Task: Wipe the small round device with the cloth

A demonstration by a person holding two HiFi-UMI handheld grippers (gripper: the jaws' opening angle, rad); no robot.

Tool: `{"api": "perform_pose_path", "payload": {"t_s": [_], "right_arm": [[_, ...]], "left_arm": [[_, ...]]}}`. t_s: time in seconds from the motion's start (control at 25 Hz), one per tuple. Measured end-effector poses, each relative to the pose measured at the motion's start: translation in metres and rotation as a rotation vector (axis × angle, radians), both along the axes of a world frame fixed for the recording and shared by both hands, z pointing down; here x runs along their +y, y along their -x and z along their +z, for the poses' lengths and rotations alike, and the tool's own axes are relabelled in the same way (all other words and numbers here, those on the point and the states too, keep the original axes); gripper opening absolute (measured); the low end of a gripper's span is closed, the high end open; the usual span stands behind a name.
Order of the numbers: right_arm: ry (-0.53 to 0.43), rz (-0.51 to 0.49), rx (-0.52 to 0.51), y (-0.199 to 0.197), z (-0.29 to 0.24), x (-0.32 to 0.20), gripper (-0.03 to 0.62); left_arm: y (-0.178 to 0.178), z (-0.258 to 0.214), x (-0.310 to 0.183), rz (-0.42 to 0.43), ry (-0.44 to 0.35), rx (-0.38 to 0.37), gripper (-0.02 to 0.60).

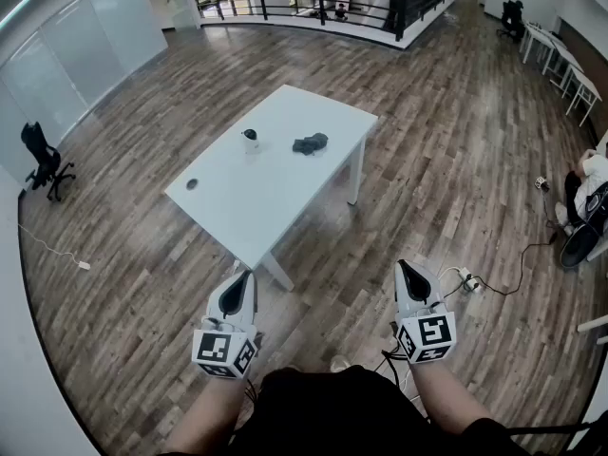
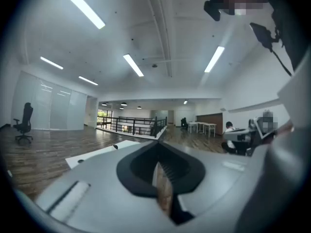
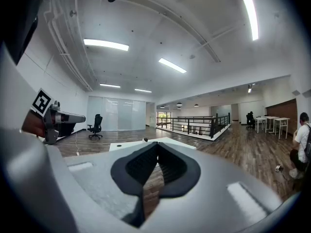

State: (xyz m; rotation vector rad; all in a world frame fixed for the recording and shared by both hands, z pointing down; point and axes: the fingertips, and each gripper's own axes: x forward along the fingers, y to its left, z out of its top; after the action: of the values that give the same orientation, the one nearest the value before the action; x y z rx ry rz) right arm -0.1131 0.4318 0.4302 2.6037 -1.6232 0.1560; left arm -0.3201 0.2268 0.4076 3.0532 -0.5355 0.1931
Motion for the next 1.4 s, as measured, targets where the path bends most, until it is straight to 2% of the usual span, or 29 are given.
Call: {"api": "perform_pose_path", "payload": {"t_s": [0.16,0.4,0.6,0.92,1.16,1.4], "right_arm": [[-0.001,-0.009,0.037,-0.021,-0.003,0.002,0.002],[0.006,-0.033,0.030,-0.036,0.001,-0.010,0.002],[0.033,-0.018,0.032,-0.052,0.010,-0.026,0.003],[0.081,0.016,0.049,-0.090,0.012,-0.060,0.002],[0.102,0.027,0.051,-0.121,0.015,-0.102,0.003],[0.107,0.029,0.052,-0.146,0.004,-0.143,0.003]], "left_arm": [[-0.027,-0.009,0.003,0.007,-0.037,0.018,0.006],[-0.045,-0.006,-0.007,0.007,-0.042,0.004,0.006],[-0.073,0.007,-0.016,0.055,-0.032,-0.002,0.006],[-0.135,0.009,-0.072,0.114,-0.017,0.030,0.006],[-0.166,0.025,-0.107,0.127,0.058,0.038,0.006],[-0.198,0.018,-0.145,0.151,0.081,0.037,0.006]]}}
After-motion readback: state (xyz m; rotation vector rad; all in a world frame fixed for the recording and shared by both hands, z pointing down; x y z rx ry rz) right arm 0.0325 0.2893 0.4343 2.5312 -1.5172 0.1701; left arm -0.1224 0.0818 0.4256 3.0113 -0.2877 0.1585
